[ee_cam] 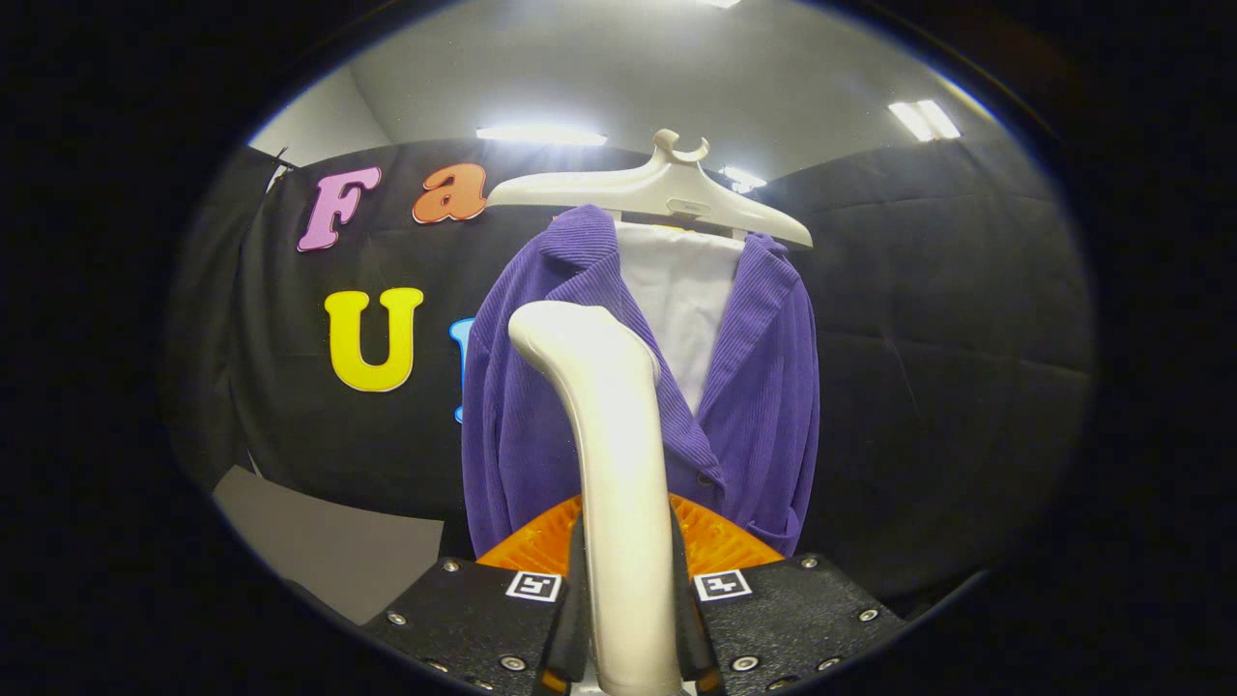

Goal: Iron the clothes twice with a garment steamer, once on the left side and once on the right side.

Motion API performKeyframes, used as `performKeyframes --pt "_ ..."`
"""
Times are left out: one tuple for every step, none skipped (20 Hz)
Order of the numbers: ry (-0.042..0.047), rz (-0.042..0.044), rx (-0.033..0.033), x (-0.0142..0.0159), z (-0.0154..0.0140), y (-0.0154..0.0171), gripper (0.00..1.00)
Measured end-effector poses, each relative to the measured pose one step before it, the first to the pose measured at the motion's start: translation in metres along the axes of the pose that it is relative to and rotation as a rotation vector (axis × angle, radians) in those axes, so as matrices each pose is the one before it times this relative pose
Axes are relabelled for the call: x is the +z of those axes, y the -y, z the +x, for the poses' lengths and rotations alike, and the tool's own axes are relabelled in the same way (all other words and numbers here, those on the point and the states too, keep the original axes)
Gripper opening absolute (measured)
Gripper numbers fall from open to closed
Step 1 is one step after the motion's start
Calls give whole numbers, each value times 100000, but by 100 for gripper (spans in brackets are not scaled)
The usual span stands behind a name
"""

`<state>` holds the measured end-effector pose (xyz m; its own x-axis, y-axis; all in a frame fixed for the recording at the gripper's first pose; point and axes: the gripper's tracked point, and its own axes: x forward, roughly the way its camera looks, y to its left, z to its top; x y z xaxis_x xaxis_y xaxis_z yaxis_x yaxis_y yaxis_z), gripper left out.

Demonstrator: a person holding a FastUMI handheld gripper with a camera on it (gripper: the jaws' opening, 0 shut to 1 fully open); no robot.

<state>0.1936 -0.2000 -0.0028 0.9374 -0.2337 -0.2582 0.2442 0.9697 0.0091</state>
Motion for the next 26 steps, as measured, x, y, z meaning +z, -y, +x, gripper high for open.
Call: performKeyframes --pt "-889 -754 -645 -518 290 -74 36" --pt "-1050 -969 -301 -537 226 -113 36" --pt "-1001 -906 -243 -665 216 -101 35" --pt "-1150 -744 -276 -651 186 -17 36" --pt "-1147 -64 -466 -595 168 -27 35" --pt "-1085 292 -439 -600 108 58 35" --pt "-1088 467 -165 -816 102 2 36" --pt "-1101 595 183 -674 -1 -38 35" --pt "-1420 386 496 -848 60 -74 35" --pt "-1755 -59 428 -806 147 -136 35" --pt "-2157 -645 142 -1010 166 -182 35" --pt "-2396 -1039 -48 -1053 154 -133 35" --pt "-2055 -991 -228 -972 275 -55 35" --pt "-1198 -202 -115 -631 -3 -93 35" --pt "-1443 175 259 -743 -27 -193 36" --pt "-1163 100 306 -510 81 -73 36" --pt "-981 142 124 -685 108 -39 36" --pt "-545 358 4 -597 36 -12 36" --pt "-666 343 30 -450 84 -2 36" --pt "-1158 327 -112 -648 162 40 35" --pt "-1314 -15 -331 -750 199 -9 35" --pt "-1330 -231 -352 -607 196 -37 36" --pt "-1265 -232 -335 -827 199 6 35" --pt "-1265 18 -208 -683 190 30 36" --pt "-983 616 -287 -493 368 5 36" --pt "-781 753 -158 -443 240 3 36"
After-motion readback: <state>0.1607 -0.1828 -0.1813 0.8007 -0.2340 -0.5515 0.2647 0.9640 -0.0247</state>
